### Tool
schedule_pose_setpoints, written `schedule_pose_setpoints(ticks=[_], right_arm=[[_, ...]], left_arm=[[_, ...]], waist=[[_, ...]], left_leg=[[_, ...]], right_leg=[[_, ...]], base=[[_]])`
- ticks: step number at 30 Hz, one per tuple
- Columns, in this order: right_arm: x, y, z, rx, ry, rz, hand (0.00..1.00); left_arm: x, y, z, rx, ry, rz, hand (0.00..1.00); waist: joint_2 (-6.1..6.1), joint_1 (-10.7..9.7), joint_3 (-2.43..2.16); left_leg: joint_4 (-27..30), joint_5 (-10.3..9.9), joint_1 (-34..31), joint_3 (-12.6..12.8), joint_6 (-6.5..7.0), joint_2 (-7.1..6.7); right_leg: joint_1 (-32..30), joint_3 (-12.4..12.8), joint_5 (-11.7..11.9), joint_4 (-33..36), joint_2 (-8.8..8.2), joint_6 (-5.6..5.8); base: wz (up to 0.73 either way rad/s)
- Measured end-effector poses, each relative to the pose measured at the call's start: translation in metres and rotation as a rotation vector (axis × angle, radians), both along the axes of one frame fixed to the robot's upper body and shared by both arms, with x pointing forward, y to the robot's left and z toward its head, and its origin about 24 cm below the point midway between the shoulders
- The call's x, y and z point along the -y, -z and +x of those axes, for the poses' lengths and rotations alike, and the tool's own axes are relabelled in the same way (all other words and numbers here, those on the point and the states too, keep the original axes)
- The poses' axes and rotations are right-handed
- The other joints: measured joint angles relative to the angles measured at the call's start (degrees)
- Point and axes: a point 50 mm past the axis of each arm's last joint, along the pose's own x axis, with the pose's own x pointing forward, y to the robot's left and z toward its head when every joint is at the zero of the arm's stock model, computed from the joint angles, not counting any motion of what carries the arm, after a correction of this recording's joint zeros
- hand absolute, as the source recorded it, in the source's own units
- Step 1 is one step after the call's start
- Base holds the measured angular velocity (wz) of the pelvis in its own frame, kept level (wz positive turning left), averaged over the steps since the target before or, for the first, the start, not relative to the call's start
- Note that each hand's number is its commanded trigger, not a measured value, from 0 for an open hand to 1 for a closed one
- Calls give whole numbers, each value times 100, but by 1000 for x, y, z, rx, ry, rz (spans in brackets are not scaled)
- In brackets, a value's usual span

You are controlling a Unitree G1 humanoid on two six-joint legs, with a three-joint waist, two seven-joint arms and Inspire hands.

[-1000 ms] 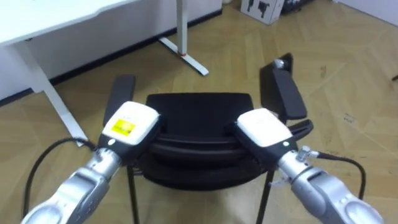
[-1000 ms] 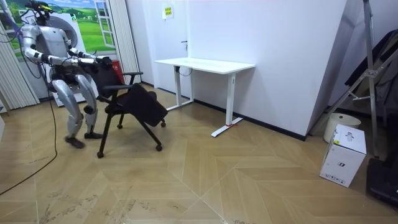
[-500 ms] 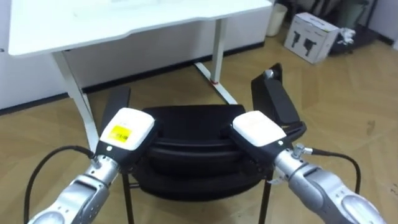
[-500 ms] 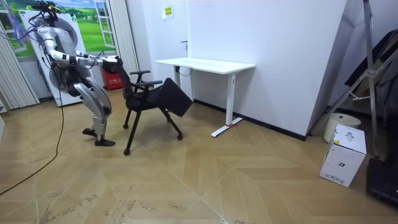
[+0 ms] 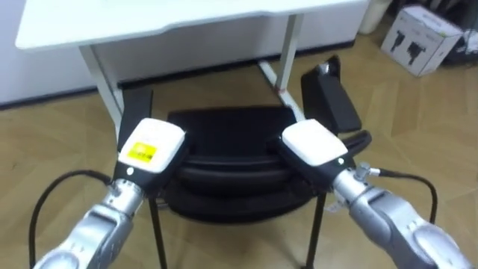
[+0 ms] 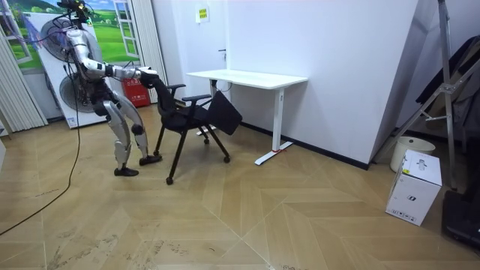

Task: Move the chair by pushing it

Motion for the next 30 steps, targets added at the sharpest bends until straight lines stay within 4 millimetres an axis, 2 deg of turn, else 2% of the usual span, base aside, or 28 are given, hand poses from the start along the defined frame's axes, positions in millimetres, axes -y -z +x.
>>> schedule_pose_setpoints(ticks=[1,2,3,4,5,6,7,8,9,10,11,12,13,14,16,18,19,20,21,22,23,24,25,26,28,30], right_arm=[[1,-1,0,4,2,3,100],[1,0,-2,0,3,0,100],[1,0,-3,-3,3,0,100],[3,3,-6,-15,8,-2,100],[5,5,-9,-25,7,-7,100],[6,5,-9,-27,5,-9,100],[6,4,-9,-29,4,-9,100],[8,2,-9,-20,3,-11,100],[9,1,-8,-15,2,-11,100],[12,0,-8,-9,0,-14,100],[14,2,-8,-13,5,-13,100],[14,4,-8,-20,9,-10,100],[14,8,-9,-35,14,-5,100],[13,8,-9,-37,15,3,100],[12,9,-10,-33,14,10,100],[11,11,-12,-45,15,18,100],[9,13,-13,-56,16,25,100],[8,15,-14,-63,16,29,100],[7,15,-14,-65,15,30,100],[7,15,-15,-68,13,33,100],[7,16,-15,-70,14,33,100],[7,16,-16,-73,15,33,100],[7,16,-15,-67,24,38,100],[6,15,-14,-62,33,38,100],[5,12,-9,-60,26,31,100],[3,11,-8,-63,28,33,100]], left_arm=[[1,-1,0,0,2,1,100],[1,0,-1,-8,2,2,100],[1,0,-1,-14,3,3,100],[3,2,-2,-32,10,10,100],[5,4,-4,-45,15,5,100],[5,5,-5,-47,15,3,100],[6,5,-5,-55,14,-2,100],[7,5,-4,-58,13,-10,100],[8,4,-3,-58,14,-13,100],[10,3,-1,-58,18,-16,100],[11,4,0,-63,22,-15,100],[11,4,0,-65,23,-12,100],[12,5,0,-69,26,-6,100],[12,4,0,-64,30,-2,100],[10,5,0,-62,35,5,100],[9,5,-1,-63,41,10,100],[7,5,-1,-64,45,16,100],[6,5,-2,-63,49,20,100],[5,5,-2,-62,50,22,100],[4,5,-2,-61,50,25,100],[4,5,-2,-62,50,24,100],[4,5,-2,-63,51,27,100],[4,4,-1,-56,53,31,100],[4,3,0,-50,51,31,100],[4,1,2,-39,47,29,100],[3,0,3,-34,44,34,100]], waist=[[-2,3,1],[-23,21,-7],[-45,13,-2],[-111,-9,-15],[-160,14,-15],[-176,54,-8],[-170,96,-16],[-168,54,-16],[-171,38,-15],[-173,14,-13],[-123,8,-15],[-98,6,-14],[-20,-5,11],[28,37,35],[134,56,73],[154,52,82],[152,36,83],[148,-22,81],[133,-62,75],[102,-165,50],[109,-185,38],[88,-181,-17],[91,-160,-39],[129,-138,-52],[161,-98,-57],[173,-105,-56]], left_leg=[[-18,37,31,62,61,-11],[-25,41,118,222,73,-15],[-27,33,179,340,90,-35],[-43,-9,337,490,158,-170],[-67,-94,520,616,304,-378],[-69,-117,592,620,448,-472],[51,-173,652,630,587,-587],[235,-314,659,633,684,-702],[316,-397,670,639,721,-758],[457,-547,725,623,799,-802],[576,-733,849,572,837,-783],[598,-817,921,527,846,-758],[602,-957,1077,401,848,-688],[580,-1097,1165,308,875,-657],[550,-1216,1300,253,866,-578],[540,-1321,1460,162,830,-521],[544,-1393,1576,88,776,-480],[561,-1489,1641,-65,739,-477],[568,-1533,1677,-131,731,-481],[609,-1633,1742,-290,688,-496],[629,-1688,1790,-384,650,-488],[674,-1784,1852,-495,554,-443],[686,-1872,1945,-566,471,-387],[666,-1936,2008,-643,401,-284],[578,-2007,2132,-700,299,-147],[749,-2029,2181,-666,247,-16]], right_leg=[[33,-6,-98,20,-34,188],[84,-4,-258,123,-133,492],[130,7,-356,189,-197,675],[231,34,-505,331,-346,964],[280,160,-573,629,-514,1128],[256,271,-589,849,-602,1162],[159,377,-592,1337,-785,1178],[43,491,-574,1817,-959,1181],[-17,579,-543,2046,-1031,1148],[-124,708,-422,2466,-1152,1008],[-155,745,-173,2768,-1171,951],[-153,743,-3,2894,-1157,965],[-240,763,340,3142,-1071,984],[-472,918,370,3376,-1001,958],[-945,1127,266,3448,-842,899],[-1369,1222,212,2967,-723,911],[-1565,1259,234,2355,-603,908],[-1671,1374,378,1568,-477,902],[-1680,1447,501,1154,-459,905],[-1717,1502,900,518,-444,937],[-1679,1486,1124,393,-429,905],[-1551,1463,1360,293,-338,720],[-1453,1381,1459,315,-290,571],[-1371,1270,1392,322,-216,482],[-1271,1116,1245,326,-127,379],[-1139,1040,1033,359,-41,337]], base=[[9],[12],[22],[24],[15],[-11],[-8],[3],[25],[19],[14],[11],[3],[0],[1],[21],[42],[50],[70],[61],[61],[39],[36],[23],[14],[24]])
